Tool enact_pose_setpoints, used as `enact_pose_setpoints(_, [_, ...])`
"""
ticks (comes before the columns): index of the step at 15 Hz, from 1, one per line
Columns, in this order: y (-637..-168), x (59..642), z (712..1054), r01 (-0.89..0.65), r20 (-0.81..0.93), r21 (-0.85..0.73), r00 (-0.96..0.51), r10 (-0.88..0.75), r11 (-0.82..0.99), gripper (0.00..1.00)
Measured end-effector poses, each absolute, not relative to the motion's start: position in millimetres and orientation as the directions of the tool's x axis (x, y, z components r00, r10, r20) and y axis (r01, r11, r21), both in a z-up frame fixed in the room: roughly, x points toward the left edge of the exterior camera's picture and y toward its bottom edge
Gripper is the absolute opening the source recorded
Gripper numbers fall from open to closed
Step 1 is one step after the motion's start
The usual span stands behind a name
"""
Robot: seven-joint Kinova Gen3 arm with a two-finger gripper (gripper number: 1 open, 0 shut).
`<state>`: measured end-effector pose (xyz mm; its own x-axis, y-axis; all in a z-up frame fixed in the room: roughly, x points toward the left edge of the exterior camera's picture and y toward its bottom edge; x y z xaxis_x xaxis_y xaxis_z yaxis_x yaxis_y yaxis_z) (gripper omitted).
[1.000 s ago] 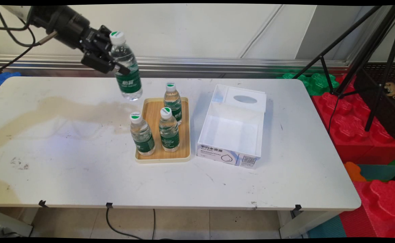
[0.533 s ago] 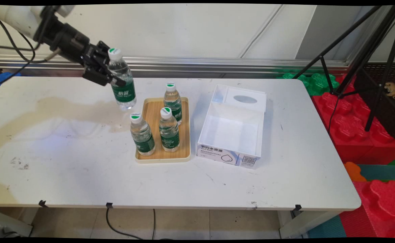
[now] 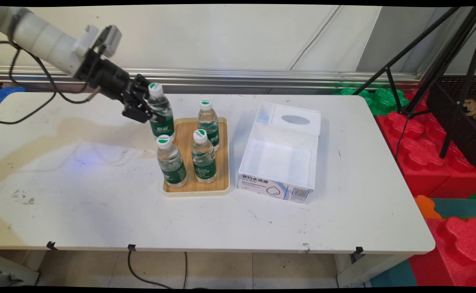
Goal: Place the picked object on the tray
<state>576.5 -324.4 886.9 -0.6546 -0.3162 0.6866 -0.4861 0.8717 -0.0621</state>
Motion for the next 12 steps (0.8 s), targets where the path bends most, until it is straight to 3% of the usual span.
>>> enact_pose_setpoints(6, [-344.3,562.1,841.5,-0.471,0.694,-0.058,-0.653,-0.304,0.88,0.0])
enact_pose_setpoints(12, [-354.5,549.4,823.2,-0.457,0.718,-0.072,-0.641,-0.272,0.887,0.0])
